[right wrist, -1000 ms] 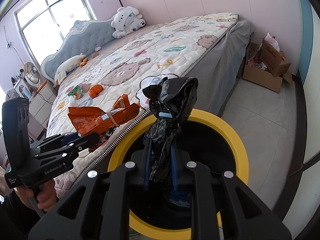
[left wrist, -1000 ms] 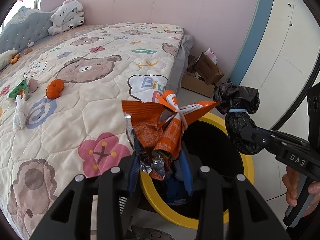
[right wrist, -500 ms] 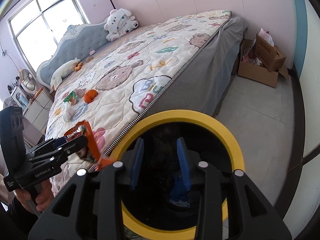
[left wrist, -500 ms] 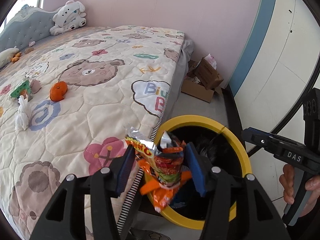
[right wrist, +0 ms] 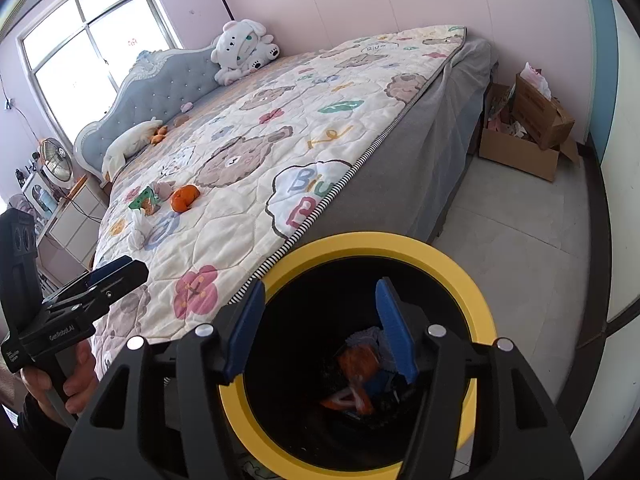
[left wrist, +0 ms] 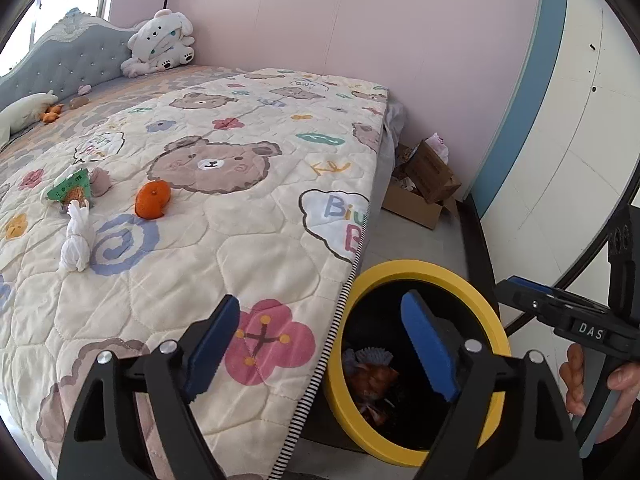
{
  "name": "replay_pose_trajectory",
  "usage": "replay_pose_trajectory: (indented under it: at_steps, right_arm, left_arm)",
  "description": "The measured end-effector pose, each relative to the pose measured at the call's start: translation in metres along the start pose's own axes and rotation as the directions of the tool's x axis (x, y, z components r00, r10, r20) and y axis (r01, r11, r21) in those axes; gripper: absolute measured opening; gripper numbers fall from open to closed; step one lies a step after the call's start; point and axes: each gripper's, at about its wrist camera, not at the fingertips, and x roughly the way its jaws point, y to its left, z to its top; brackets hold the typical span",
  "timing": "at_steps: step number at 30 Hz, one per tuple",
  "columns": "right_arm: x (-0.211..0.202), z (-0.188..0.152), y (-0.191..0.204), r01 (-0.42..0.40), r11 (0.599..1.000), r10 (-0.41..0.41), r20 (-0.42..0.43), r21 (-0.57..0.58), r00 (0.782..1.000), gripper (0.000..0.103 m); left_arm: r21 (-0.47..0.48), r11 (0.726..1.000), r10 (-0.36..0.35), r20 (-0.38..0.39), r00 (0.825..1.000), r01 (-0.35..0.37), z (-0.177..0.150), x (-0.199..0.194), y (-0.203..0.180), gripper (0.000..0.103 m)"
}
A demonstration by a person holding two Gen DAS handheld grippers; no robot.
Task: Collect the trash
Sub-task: 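Open the left tool over the bin while the right tool releases the black bag, then reach the left tool to the white mesh bundle while the right tool reaches the orange peel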
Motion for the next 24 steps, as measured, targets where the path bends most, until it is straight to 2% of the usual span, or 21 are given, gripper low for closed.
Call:
replay_pose_trajectory:
  at_steps: [24]
  right_arm:
    - [0.038,0.041,0.053,-0.069,0.995,0.070,0.008,-0.070,0.998,0.070]
  left_arm:
    - [-0.097,0.987,0.138,0.083,0.987,-0.130,0.016,-0.029,0.076,0.088]
